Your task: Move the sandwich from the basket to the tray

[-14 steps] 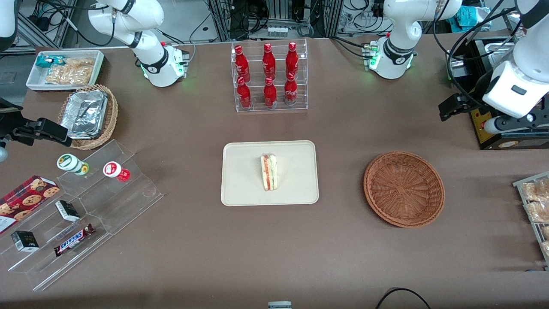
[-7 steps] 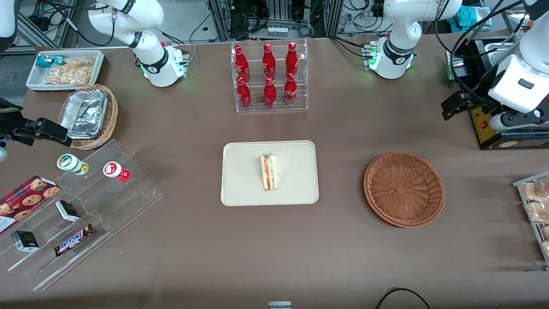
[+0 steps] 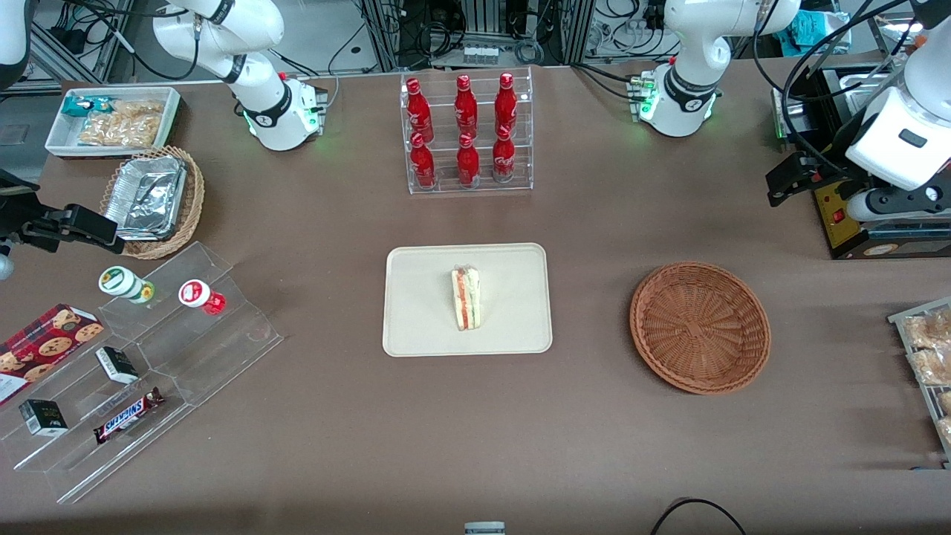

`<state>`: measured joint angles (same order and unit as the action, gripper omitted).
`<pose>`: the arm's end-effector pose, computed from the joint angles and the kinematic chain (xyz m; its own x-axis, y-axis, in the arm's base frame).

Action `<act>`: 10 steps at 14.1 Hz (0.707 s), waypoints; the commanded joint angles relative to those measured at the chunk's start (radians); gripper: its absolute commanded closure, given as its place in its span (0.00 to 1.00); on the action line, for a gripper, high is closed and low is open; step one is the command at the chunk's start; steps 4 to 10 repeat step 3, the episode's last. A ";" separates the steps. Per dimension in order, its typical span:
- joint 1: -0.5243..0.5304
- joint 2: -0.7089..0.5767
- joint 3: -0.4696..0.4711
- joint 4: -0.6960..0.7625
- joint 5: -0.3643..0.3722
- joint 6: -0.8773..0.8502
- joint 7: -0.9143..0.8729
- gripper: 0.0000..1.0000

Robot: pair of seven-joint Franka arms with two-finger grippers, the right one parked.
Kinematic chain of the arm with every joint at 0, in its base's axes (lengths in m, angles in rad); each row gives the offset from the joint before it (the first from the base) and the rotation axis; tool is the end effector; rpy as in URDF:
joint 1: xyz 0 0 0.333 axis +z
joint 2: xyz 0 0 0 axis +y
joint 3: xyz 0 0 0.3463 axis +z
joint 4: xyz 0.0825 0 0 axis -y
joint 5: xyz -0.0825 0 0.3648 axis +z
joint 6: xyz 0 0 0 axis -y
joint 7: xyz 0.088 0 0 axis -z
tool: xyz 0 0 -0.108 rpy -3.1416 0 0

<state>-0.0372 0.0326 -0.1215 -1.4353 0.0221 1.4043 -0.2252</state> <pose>0.5230 -0.0796 0.6827 0.9959 0.0702 -0.0577 0.0684 -0.9972 -0.0317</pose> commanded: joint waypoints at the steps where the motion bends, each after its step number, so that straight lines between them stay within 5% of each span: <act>1: 0.005 -0.005 -0.001 0.006 -0.005 0.010 0.024 0.00; 10: 0.006 -0.005 0.000 0.006 -0.005 0.010 0.044 0.00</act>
